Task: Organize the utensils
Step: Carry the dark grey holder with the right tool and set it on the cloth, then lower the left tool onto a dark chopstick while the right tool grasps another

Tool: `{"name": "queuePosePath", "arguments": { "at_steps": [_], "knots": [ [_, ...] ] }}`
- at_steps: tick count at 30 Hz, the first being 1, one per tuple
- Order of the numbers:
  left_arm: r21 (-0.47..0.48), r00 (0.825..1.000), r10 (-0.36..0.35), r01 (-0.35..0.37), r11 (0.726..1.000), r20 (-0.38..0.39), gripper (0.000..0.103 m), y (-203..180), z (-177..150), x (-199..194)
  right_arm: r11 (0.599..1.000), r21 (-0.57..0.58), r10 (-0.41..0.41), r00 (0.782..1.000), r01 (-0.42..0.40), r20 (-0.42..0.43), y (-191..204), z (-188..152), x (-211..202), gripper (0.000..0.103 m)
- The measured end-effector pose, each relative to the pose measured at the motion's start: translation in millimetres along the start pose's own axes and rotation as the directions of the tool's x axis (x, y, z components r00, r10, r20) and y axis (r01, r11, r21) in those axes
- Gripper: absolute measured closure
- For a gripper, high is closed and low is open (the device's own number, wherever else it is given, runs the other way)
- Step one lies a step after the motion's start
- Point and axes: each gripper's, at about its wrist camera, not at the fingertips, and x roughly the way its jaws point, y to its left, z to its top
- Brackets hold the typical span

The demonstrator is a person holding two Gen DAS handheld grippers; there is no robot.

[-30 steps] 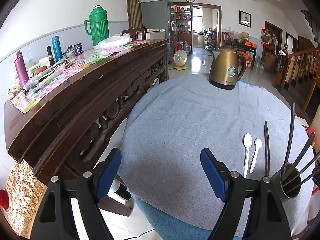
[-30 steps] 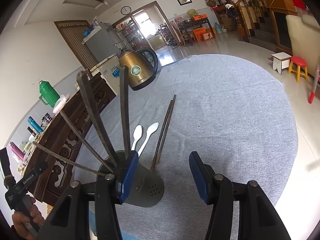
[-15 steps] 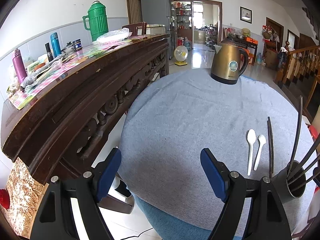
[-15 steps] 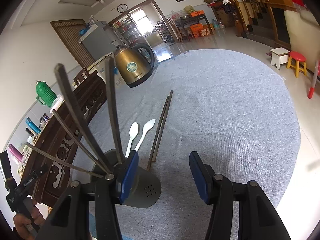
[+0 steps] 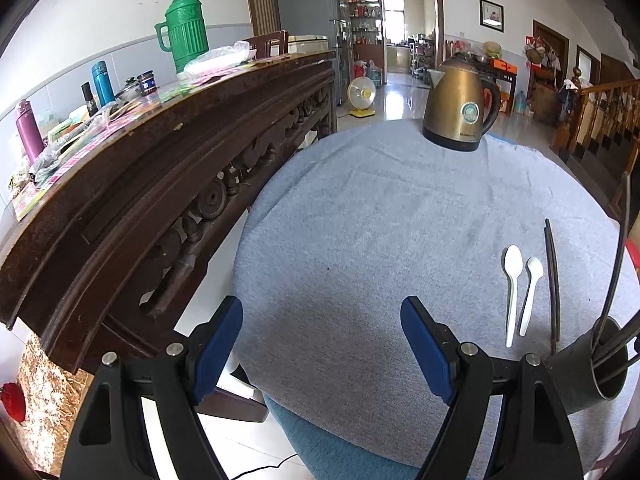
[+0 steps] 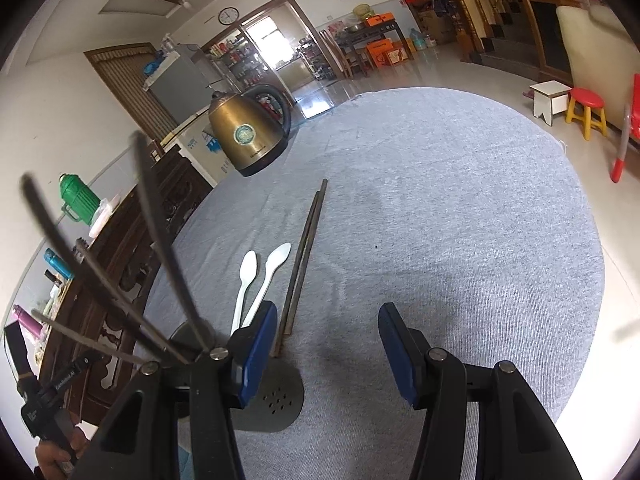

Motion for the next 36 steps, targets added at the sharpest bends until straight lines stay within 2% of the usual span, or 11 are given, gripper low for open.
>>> {"name": "queuePosePath", "arguments": {
  "at_steps": [11, 18, 24, 31, 36],
  "knots": [
    [0.035, 0.999, 0.014, -0.013, 0.999, -0.033, 0.021, -12, 9, 28, 1.000, 0.001, -0.003, 1.000, 0.003, -0.010, -3, 29, 29, 0.046],
    [0.072, 0.999, 0.018, -0.015, 0.997, -0.049, 0.021, -25, 19, 49, 0.999, -0.039, 0.007, 1.000, -0.008, -0.024, 4, 49, 55, 0.047],
    [0.139, 0.999, 0.012, -0.005, 0.990, -0.047, 0.021, -42, 36, 72, 0.997, -0.069, 0.036, 0.999, -0.037, -0.023, 10, 67, 75, 0.054],
    [0.244, 0.998, 0.022, -0.006, 0.970, -0.061, 0.021, -70, 56, 105, 0.995, -0.067, 0.069, 0.997, -0.071, -0.031, 7, 82, 98, 0.054],
    [0.264, 0.996, -0.025, 0.048, 0.963, -0.089, 0.021, -89, 73, 121, 0.996, -0.033, 0.077, 0.996, -0.079, -0.043, -5, 95, 114, 0.054]
  ]
}}
